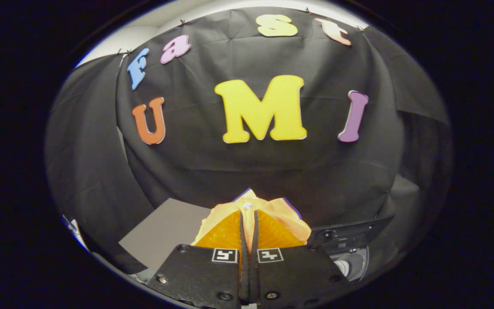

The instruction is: Put the clothes into the washing machine and then close the washing machine lid.

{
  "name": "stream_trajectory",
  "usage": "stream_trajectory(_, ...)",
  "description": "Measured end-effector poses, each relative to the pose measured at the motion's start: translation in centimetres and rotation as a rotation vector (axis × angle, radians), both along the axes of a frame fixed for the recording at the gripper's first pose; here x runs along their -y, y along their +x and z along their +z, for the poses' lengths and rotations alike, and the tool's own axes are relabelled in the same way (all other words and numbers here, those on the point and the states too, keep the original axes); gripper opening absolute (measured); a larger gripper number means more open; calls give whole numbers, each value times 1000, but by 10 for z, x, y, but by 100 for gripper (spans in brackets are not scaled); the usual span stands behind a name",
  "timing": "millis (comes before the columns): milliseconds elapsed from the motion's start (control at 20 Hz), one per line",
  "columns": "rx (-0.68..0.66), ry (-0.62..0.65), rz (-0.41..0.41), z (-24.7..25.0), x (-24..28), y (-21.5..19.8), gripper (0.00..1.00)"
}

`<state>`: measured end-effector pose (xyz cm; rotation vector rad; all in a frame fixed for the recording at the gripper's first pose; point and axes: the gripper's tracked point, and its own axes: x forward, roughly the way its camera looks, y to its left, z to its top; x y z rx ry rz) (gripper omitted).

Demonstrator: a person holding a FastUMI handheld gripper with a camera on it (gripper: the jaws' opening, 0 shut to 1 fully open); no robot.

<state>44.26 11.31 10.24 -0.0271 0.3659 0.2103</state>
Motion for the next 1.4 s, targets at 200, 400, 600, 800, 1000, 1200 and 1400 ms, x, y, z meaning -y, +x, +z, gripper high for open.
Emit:
stream_trajectory(200, -5, 11, -98, 2, 71, 3, 4)
stream_trajectory(400, -4, 5, -179, 8, 132, 0, 4)
stream_trajectory(600, -2, 1, -231, 10, 173, -5, 4)
stream_trajectory(800, -24, -4, -259, -3, 197, -11, 4)
stream_trajectory(1000, -50, -26, -281, -30, 214, -12, 4)
stream_trajectory(1200, -95, -25, -282, -63, 219, -12, 4)
stream_trajectory(1400, -153, -59, -285, -110, 223, -8, 4)
